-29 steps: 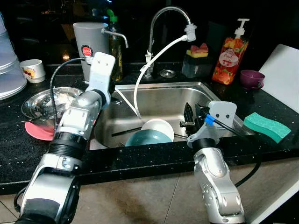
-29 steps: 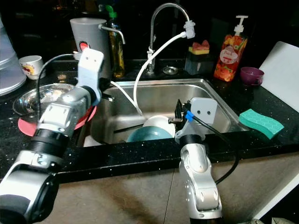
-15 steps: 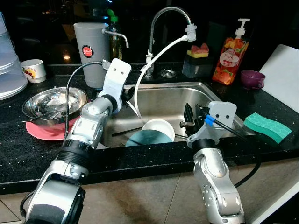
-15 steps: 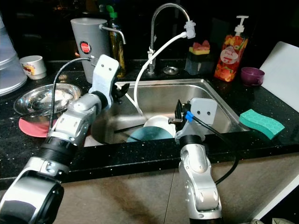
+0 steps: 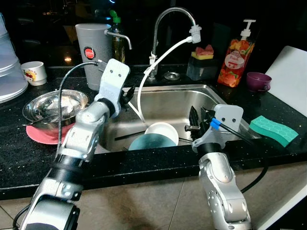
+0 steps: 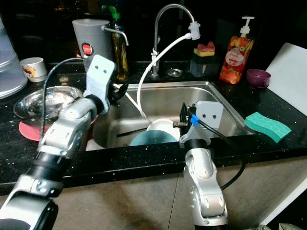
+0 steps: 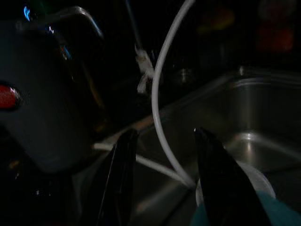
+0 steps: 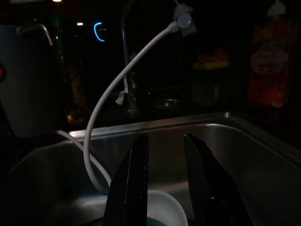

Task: Kitchen organization

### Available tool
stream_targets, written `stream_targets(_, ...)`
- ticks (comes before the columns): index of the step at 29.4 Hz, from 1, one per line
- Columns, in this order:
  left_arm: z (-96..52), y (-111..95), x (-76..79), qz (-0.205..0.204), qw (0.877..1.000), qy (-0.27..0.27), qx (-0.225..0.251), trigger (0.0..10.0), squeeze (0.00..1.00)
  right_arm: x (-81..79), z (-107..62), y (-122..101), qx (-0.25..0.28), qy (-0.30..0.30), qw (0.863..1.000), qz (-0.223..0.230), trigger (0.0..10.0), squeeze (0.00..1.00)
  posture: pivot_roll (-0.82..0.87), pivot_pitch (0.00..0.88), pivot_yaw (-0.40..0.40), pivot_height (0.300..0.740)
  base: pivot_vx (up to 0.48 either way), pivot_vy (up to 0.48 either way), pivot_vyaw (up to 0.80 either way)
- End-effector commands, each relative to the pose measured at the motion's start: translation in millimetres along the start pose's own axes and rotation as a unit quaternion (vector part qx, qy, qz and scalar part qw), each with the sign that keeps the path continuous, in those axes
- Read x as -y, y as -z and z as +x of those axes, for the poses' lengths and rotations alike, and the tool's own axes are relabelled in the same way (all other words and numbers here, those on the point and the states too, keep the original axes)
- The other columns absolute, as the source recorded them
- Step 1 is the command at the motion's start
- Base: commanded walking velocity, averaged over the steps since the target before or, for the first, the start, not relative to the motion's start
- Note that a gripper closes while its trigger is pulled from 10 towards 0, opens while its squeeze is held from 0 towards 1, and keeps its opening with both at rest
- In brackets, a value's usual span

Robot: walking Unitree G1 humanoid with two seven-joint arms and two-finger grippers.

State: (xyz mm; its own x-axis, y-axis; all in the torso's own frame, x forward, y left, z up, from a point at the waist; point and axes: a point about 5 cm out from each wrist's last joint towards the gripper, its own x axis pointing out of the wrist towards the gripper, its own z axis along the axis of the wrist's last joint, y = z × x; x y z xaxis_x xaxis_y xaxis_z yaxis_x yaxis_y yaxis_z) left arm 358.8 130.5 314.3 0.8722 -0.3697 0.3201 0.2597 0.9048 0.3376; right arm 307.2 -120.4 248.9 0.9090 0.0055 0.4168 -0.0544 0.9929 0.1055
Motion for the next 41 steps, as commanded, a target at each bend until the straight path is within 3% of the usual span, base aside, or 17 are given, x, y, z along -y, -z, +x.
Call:
stream_targets(1, -11.2, -8, -2.2, 0.000, 1.000, -0.017, 0.023, 10.0, 0.00, 1.9, -2.8, 1, -0.004, 0.003, 1.000, -0.005, 10.0, 0.00, 0.07, 0.136, -0.023, 0.740, 0.000, 0.000, 0.00)
stream_targets(6, -34.4, -7, -6.6, 0.011, 0.996, -0.084, 0.034, 10.0, 0.00, -0.3, -3.3, 2, -0.007, -0.002, 1.000, -0.002, 10.0, 0.00, 0.08, 0.137, -0.027, 0.740, 0.000, 0.000, 0.00)
stream_targets(8, -36.8, -6, -7.4, 0.011, 0.995, -0.092, 0.032, 10.0, 0.00, -0.7, -3.3, 2, -0.007, -0.003, 1.000, -0.001, 10.0, 0.00, 0.08, 0.137, -0.027, 0.740, 0.000, 0.000, 0.00)
stream_targets(12, -53.7, 2, -8.5, 0.039, 0.988, -0.147, 0.016, 10.0, 0.00, -0.6, -3.5, 2, -0.008, -0.005, 1.000, -0.002, 10.0, 0.00, 0.08, 0.138, -0.024, 0.740, 0.000, 0.000, 0.00)
stream_targets(18, -69.8, 7, -10.3, 0.031, 0.981, -0.193, 0.000, 10.0, 0.00, -0.9, -4.2, 3, -0.011, -0.005, 1.000, -0.002, 10.0, 0.00, 0.08, 0.137, -0.024, 0.740, 0.000, 0.000, 0.00)
stream_targets(21, -81.8, 8, -12.6, 0.057, 0.971, -0.232, -0.003, 10.0, 0.00, -1.2, -4.8, 4, -0.013, -0.007, 1.000, -0.001, 10.0, 0.00, 0.08, 0.137, -0.025, 0.740, 0.000, 0.000, 0.00)
stream_targets(26, -94.1, 16, -21.3, 0.027, 0.952, -0.302, -0.045, 10.0, 0.00, -1.1, -5.1, 6, -0.015, -0.010, 1.000, -0.002, 10.0, 0.00, 0.09, 0.136, -0.027, 0.740, 0.000, 0.000, 0.00)
stream_targets(32, -108.0, 23, -24.7, 0.003, 0.940, -0.332, -0.075, 10.0, 0.00, -0.6, -5.6, 7, -0.017, -0.011, 1.000, -0.003, 10.0, 0.00, 0.09, 0.136, -0.028, 0.740, 0.000, 0.000, 0.00)
stream_targets(41, -121.5, 24, -26.8, 0.001, 0.938, -0.336, -0.088, 10.0, 0.00, -1.3, -5.7, 8, -0.019, -0.014, 1.000, -0.003, 10.0, 0.00, 0.10, 0.138, -0.032, 0.740, 0.000, 0.000, 0.00)
